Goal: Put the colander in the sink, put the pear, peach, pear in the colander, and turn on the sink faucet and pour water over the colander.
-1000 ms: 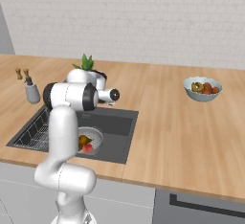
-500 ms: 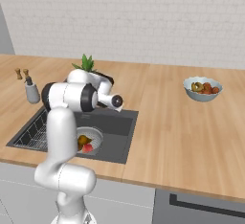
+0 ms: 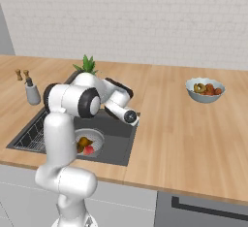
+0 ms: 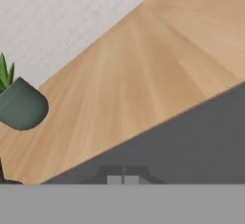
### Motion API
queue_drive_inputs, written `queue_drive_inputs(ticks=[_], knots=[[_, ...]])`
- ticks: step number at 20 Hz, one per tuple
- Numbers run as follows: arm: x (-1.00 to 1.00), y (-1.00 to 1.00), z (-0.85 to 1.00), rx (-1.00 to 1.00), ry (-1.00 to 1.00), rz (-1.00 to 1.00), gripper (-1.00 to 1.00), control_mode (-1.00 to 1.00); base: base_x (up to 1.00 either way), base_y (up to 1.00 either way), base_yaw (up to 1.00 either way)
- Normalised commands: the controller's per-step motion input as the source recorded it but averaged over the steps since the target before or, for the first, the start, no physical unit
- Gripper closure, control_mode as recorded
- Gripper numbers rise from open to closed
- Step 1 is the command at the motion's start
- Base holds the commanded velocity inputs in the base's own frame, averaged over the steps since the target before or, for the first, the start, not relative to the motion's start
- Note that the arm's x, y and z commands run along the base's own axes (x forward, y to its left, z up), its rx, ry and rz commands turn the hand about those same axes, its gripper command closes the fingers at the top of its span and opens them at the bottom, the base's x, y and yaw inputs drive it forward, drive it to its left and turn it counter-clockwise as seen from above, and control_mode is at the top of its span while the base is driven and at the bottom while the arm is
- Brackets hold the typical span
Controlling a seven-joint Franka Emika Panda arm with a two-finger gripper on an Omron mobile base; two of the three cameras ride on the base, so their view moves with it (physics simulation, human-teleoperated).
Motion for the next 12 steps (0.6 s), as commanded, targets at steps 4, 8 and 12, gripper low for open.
queue_drive_inputs(ticks=[4, 8, 12], knots=[[-0.65, -0.41, 0.51, 0.11, -0.03, -0.04, 1.0, -1.0, 0.0, 0.0, 0.0], [-0.61, -0.09, 0.82, 0.08, -0.06, 0.0, 1.0, -1.0, 0.0, 0.0, 0.0], [-0.6, 0.0, 0.96, 0.05, -0.03, 0.0, 1.0, -1.0, 0.0, 0.0, 0.0]])
